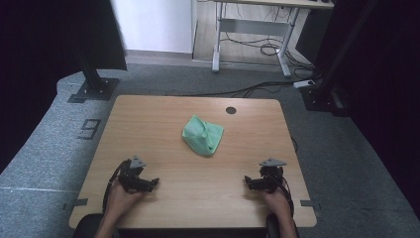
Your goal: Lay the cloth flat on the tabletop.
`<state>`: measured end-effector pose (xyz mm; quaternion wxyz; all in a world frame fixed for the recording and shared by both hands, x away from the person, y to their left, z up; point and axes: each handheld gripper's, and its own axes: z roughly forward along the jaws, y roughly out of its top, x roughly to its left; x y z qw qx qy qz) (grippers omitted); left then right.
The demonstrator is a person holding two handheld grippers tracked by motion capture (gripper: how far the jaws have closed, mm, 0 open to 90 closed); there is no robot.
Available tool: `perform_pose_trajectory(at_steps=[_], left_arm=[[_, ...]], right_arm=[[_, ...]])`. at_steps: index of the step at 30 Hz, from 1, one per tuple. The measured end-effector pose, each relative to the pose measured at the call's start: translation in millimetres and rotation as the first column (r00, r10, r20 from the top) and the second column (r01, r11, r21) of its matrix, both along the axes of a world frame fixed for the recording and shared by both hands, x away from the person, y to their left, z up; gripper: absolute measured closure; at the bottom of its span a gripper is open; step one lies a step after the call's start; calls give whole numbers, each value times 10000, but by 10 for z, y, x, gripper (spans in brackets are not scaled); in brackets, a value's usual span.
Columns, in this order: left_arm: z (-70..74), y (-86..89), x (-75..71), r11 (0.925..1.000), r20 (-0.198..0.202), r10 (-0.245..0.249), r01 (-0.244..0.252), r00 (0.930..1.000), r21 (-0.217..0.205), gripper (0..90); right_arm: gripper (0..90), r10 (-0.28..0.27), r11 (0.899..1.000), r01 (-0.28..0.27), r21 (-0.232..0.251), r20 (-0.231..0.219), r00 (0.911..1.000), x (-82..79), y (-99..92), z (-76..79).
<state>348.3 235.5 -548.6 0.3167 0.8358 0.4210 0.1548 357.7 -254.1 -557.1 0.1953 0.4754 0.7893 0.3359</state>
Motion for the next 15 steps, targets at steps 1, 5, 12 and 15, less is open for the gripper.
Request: perform_pose_trajectory(at_steps=[1, 5, 12, 15], left_arm=[[0, -2, 0, 10000, 1, 15, -15, 10000, -5, 0], [0, -9, -2, 10000, -1, 83, -83, 10000, 6, 0], [0, -45, -9, 9995, -4, 316, -316, 9995, -6, 0], [0, -66, -15, 9990, -13, 451, -451, 9990, 0, 0]], right_arm=[[0, 2, 10000, -2, 1, -2, 10000, 0, 0, 0], [0, 5, 10000, -5, -3, 1, 10000, 0, 0, 0], [0, 42, 10000, -42, -7, 14, 10000, 5, 1, 0], [0, 44, 10000, -44, -11, 14, 10000, 5, 1, 0]])
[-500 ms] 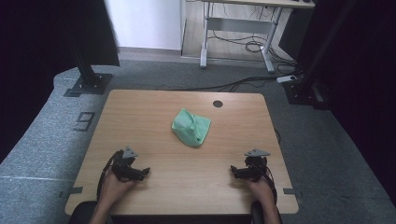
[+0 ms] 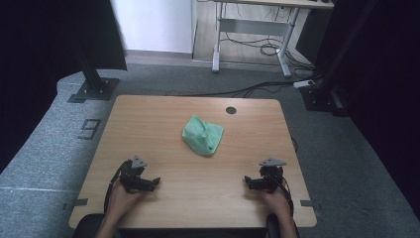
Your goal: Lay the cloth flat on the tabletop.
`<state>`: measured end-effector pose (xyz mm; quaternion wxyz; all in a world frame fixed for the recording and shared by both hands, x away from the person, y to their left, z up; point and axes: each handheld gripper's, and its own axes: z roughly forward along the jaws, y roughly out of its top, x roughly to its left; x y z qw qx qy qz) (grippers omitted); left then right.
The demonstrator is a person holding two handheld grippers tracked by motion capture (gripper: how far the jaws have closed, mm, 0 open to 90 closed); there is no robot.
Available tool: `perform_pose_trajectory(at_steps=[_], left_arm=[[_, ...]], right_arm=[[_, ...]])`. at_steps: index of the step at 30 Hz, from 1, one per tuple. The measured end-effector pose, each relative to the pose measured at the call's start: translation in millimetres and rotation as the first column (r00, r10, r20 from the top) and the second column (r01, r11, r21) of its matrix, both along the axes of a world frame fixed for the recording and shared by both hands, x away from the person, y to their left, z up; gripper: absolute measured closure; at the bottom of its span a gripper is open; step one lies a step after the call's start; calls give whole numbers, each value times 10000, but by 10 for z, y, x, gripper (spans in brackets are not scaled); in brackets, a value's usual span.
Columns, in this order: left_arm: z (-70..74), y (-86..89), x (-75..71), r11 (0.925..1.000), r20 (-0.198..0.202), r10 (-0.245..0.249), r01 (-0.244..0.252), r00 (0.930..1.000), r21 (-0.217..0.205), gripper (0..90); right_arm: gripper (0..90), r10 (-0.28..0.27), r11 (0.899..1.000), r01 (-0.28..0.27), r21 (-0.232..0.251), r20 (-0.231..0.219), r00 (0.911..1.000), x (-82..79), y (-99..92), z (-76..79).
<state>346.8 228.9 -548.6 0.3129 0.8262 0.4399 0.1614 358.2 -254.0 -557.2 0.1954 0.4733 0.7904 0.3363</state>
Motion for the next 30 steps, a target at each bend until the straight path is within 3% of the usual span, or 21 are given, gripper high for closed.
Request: perform_pose_trajectory(at_steps=[6, 12, 18, 25, 30], left_arm=[[7, -28, -8, 10000, 23, 85, -85, 10000, -23, 25], [42, -56, -27, 9956, -64, -512, 505, 9987, -795, 135], [90, -181, -14, 9914, -72, -982, 972, 9951, -879, 151], [213, -366, 25, 9798, 91, -1631, 1630, 9866, -1159, 189], [304, -563, 100, 9746, 307, -2029, 2049, 9787, -905, 206]], right_arm=[[0, -10, 10000, 10, 5, -3, 10000, 2, 3, 0], [0, -14, 10000, 14, 7, -4, 10000, 2, 3, 0], [0, -21, 10000, 21, 13, -7, 10000, 3, 7, 0], [0, -20, 10000, 20, 6, -11, 10000, 3, 8, 0], [0, -17, 10000, 17, 4, -8, 10000, 3, 8, 0]])
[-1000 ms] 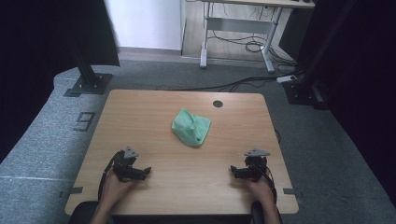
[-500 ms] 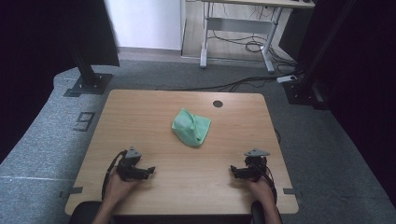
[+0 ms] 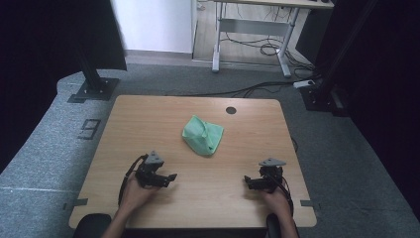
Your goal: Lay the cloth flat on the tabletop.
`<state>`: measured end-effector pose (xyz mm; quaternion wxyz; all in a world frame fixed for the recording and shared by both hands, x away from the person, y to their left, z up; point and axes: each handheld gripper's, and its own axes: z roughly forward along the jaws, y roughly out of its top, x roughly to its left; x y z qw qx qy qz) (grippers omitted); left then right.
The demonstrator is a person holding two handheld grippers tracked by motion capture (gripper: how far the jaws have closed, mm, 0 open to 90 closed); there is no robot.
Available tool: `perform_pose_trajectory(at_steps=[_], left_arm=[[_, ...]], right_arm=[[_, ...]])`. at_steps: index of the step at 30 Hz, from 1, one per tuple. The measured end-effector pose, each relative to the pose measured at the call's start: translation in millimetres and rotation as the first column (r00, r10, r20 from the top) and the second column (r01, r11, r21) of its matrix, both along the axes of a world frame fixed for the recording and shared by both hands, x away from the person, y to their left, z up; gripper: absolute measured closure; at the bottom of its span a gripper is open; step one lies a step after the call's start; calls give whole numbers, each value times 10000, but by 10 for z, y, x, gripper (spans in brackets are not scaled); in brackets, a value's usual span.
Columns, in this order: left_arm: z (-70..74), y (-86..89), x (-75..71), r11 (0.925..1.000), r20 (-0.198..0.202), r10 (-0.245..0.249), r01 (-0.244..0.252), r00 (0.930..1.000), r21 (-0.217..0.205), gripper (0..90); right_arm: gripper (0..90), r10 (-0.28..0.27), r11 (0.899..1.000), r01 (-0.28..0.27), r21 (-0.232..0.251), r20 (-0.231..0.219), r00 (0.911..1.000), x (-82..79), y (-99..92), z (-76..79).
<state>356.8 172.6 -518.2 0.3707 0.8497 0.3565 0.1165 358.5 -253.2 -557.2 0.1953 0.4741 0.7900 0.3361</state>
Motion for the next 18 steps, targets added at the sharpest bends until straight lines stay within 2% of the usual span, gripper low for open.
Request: perform_pose_trajectory(at_steps=[1, 2, 3, 4, 8, 16, 18], left_arm=[[39, -87, 36, 9998, 69, -177, 177, 9998, 15, 209], [39, -87, 36, 9998, 69, -177, 177, 9998, 15, 210], [75, -169, 76, 9994, 145, -346, 346, 9993, 55, 216], [75, -169, 76, 9994, 145, -346, 346, 9993, 55, 218], [172, -352, 192, 9977, 282, -677, 677, 9973, 23, 231], [283, -580, 390, 9958, 406, -899, 906, 9951, -157, 272], [302, -638, 437, 9955, 464, -947, 951, 9944, -61, 277]], right_arm=[[0, 0, 10000, 0, -2, 1, 10000, 0, 0, 0], [0, 0, 10000, 0, -2, 1, 10000, 0, 0, 0], [0, 1, 10000, -1, 1, 0, 10000, 0, 0, 0], [0, -2, 10000, 2, 0, -2, 10000, 0, 0, 0], [0, -1, 10000, 1, 0, -1, 10000, 0, 0, 0], [0, 3, 10000, -3, -2, 1, 10000, 0, -1, 0], [0, 1, 10000, -1, -1, -1, 10000, 0, 0, 0]])
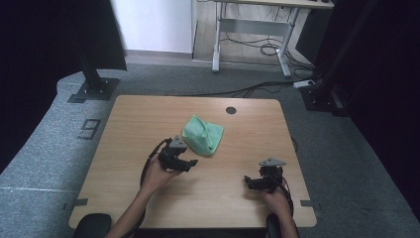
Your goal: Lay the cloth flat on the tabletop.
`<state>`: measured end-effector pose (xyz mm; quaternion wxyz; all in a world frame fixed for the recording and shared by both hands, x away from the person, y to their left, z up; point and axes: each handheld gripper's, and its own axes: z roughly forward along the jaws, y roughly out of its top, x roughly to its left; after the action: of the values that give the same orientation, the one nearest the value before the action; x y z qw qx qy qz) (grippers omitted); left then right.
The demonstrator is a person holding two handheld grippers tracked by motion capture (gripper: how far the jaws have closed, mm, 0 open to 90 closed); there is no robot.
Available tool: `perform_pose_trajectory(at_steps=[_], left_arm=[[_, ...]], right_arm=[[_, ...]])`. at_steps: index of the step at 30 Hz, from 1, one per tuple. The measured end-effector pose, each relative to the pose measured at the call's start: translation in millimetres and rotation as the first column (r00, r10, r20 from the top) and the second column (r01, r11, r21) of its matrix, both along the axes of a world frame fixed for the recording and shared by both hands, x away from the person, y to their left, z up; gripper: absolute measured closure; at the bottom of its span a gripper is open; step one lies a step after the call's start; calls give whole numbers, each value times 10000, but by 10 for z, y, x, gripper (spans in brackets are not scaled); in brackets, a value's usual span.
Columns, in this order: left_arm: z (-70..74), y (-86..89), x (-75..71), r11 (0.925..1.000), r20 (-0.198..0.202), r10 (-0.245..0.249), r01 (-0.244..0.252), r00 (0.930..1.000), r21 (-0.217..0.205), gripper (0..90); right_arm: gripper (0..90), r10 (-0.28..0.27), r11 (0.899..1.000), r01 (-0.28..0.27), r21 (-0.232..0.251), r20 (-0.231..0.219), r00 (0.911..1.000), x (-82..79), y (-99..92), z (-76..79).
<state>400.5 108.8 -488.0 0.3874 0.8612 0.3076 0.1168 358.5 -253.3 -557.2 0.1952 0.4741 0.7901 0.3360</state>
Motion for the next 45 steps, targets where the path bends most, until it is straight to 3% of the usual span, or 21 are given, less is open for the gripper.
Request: perform_pose_trajectory(at_steps=[6, 13, 24, 32, 35, 38, 42, 45], left_arm=[[28, -143, 109, 9998, 152, -176, 175, 9997, 67, 295], [9, -350, 273, 9992, 84, -316, 318, 9995, -241, 310], [-187, -605, 457, 9981, 9, -187, 186, 9998, 594, 366], [-362, -693, 546, 9948, -140, 54, -40, 9999, 1020, 518], [-445, -703, 550, 9901, -125, 40, -22, 9999, 1406, 548], [-452, -696, 547, 9909, -123, 184, -166, 9998, 1339, 576], [-463, -691, 546, 9892, -366, 188, -133, 9992, 1462, 718], [-477, -660, 540, 9936, -613, 255, -186, 9978, 1115, 803]], right_arm=[[0, 1, 10000, -1, 0, 2, 10000, 0, 0, 0], [0, -8, 10000, 8, 6, 3, 10000, 0, 0, 0], [0, 7, 10000, -7, -5, 3, 10000, 0, -1, -1], [0, 6, 10000, -6, 1, 3, 10000, 0, -1, -1], [0, 9, 10000, -9, -5, 4, 10000, 0, -1, -1], [0, 0, 10000, 0, 3, -2, 10000, 0, 0, 0], [0, 1, 10000, -1, 1, -2, 10000, -1, 0, 0], [0, 3, 10000, -3, 1, -1, 10000, -1, 0, 0]])
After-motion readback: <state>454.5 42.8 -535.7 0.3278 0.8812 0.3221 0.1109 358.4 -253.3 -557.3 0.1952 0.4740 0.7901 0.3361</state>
